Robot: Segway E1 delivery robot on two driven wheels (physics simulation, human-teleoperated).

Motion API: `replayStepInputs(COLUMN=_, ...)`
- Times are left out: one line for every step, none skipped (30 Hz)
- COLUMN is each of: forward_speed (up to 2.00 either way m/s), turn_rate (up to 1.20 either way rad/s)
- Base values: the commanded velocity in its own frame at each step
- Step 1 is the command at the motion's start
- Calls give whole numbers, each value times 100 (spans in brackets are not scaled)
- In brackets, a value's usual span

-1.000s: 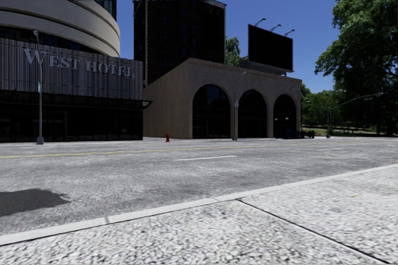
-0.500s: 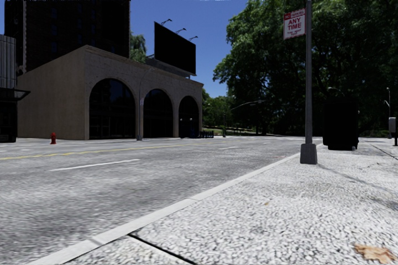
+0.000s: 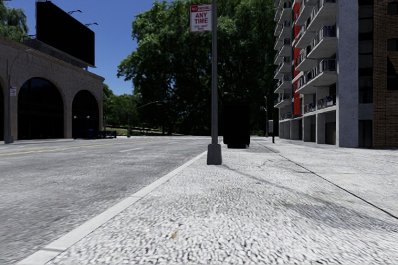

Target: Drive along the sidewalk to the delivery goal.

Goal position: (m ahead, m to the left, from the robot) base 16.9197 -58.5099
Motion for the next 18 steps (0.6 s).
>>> replayStepInputs(forward_speed=163, turn_rate=-93)
replayStepInputs(forward_speed=163, turn_rate=-93)
replayStepInputs(forward_speed=163, turn_rate=-93)
replayStepInputs(forward_speed=163, turn_rate=-93)
replayStepInputs(forward_speed=163, turn_rate=-93)
replayStepInputs(forward_speed=163, turn_rate=-93)
replayStepInputs(forward_speed=163, turn_rate=-93)
replayStepInputs(forward_speed=163, turn_rate=-93)
replayStepInputs(forward_speed=163, turn_rate=-93)
replayStepInputs(forward_speed=163, turn_rate=-93)
replayStepInputs(forward_speed=163, turn_rate=-93)
replayStepInputs(forward_speed=163, turn_rate=-93)
replayStepInputs(forward_speed=163, turn_rate=-93)
replayStepInputs(forward_speed=163, turn_rate=-93)
replayStepInputs(forward_speed=163, turn_rate=-93)
replayStepInputs(forward_speed=163, turn_rate=-93)
replayStepInputs(forward_speed=163, turn_rate=-93)
replayStepInputs(forward_speed=163, turn_rate=-93)
